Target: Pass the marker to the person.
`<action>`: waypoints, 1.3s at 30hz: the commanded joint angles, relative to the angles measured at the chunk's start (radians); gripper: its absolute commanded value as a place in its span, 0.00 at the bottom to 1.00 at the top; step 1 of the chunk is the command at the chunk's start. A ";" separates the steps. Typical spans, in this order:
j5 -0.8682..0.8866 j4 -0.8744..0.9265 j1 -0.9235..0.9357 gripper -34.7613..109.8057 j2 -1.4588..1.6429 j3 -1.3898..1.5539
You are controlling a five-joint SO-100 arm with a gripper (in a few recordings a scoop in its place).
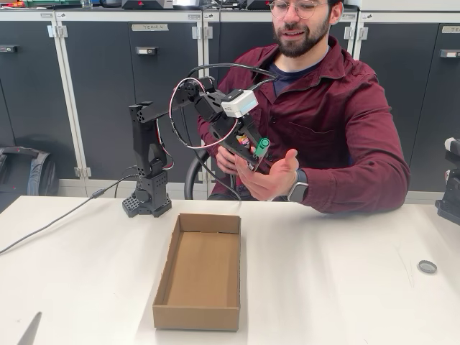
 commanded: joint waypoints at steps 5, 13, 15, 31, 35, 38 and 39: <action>-0.012 -0.026 0.009 0.24 0.084 0.026; 0.041 -0.052 0.044 0.42 0.106 0.034; 0.046 -0.041 0.054 0.45 0.110 0.031; -0.077 0.008 0.357 0.40 0.284 0.052; -0.104 0.012 0.577 0.41 0.331 0.103; -0.123 0.006 0.769 0.42 0.360 0.169; -0.121 0.006 0.822 0.42 0.371 0.193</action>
